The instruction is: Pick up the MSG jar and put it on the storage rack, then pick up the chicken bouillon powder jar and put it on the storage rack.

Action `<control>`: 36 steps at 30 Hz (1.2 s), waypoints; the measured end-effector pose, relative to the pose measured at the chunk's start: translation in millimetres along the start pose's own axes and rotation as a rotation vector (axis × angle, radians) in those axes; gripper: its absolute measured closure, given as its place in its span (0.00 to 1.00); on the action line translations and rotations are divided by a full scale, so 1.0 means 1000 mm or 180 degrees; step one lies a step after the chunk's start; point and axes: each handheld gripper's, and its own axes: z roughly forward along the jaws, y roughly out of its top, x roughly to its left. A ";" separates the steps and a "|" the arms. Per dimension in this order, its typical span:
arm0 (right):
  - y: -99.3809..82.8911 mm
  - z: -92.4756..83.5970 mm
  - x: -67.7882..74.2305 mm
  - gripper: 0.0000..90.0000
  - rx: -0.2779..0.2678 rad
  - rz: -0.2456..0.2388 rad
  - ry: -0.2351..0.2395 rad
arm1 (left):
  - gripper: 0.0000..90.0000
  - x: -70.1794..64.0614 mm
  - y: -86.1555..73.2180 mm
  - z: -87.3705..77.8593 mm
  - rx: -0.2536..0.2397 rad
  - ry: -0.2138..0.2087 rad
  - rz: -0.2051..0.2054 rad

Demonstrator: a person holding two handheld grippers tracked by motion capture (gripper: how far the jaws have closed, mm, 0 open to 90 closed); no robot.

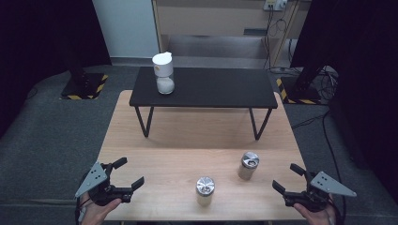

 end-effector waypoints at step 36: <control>0.000 0.001 0.001 0.06 -0.0001 -0.0018 0.0015 | 0.02 0.005 -0.008 -0.004 0.0079 0.0123 0.0067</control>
